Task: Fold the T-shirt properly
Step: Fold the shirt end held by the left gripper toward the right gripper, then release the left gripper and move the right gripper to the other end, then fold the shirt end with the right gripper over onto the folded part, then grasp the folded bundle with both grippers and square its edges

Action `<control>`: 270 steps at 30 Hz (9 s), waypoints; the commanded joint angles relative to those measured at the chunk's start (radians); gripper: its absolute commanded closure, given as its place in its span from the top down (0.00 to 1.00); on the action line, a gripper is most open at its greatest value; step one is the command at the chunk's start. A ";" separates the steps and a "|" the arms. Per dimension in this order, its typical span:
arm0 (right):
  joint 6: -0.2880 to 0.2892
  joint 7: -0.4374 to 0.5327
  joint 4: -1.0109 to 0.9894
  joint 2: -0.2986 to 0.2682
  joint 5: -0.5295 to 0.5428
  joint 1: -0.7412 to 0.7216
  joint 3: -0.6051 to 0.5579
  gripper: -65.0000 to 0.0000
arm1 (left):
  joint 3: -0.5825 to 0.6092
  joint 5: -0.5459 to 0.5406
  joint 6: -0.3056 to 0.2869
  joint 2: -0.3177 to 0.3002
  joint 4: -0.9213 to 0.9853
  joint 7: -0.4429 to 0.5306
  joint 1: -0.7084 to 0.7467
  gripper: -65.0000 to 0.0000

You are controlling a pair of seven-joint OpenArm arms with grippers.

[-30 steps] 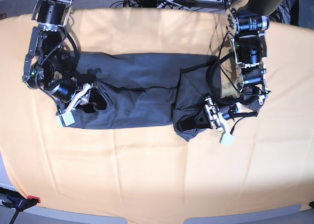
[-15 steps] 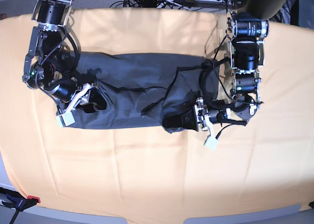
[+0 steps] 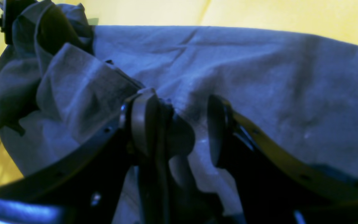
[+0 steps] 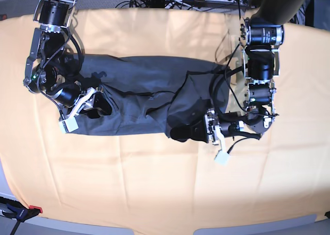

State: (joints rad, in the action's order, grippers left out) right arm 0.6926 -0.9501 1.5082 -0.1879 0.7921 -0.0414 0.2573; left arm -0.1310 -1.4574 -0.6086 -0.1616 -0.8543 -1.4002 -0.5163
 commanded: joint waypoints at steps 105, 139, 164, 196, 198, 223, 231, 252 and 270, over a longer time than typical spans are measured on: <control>-0.239 -0.154 0.060 -0.139 0.077 0.125 0.171 0.61 | 0.312 0.455 -0.020 -0.143 -0.330 0.004 -0.030 0.00; -0.066 -0.255 0.187 -0.177 0.116 0.011 0.189 0.00 | 0.078 0.340 0.027 -0.374 -0.329 0.004 -0.080 0.08; -0.043 -0.089 0.428 0.078 0.079 0.074 -0.238 0.00 | 0.009 0.319 -0.027 -0.373 -0.329 0.004 0.086 0.08; 0.006 -0.140 0.262 0.256 0.151 -0.221 -0.591 0.64 | 0.009 0.270 -0.024 -0.374 -0.329 0.004 0.086 0.08; 0.006 -0.148 0.263 0.257 0.161 -0.248 -0.583 0.64 | 0.009 0.270 -0.024 -0.375 -0.329 0.004 0.087 0.08; 0.006 0.165 -0.014 0.191 -0.325 -0.232 -0.696 0.00 | 0.009 0.271 0.006 -0.603 -0.329 0.005 0.072 0.07; -0.123 0.363 -0.043 0.245 -0.525 -0.350 -0.772 0.00 | 0.009 0.269 0.007 -0.603 -0.329 0.005 0.072 0.07; -0.251 0.194 -0.053 0.096 -0.564 -0.439 -0.571 0.00 | 0.009 -0.026 0.018 -0.508 -0.393 0.004 0.073 0.00; -0.054 0.259 -0.505 0.074 -0.474 -0.615 -0.632 0.00 | 0.252 -0.004 -0.028 -0.242 -0.741 0.004 0.303 0.00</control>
State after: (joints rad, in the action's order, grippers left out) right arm 0.6334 -0.7078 0.9905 -0.1162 0.3046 -0.6186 -0.3801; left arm 0.1307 -1.4345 -0.6308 -0.3988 -1.5757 -1.4101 -0.1883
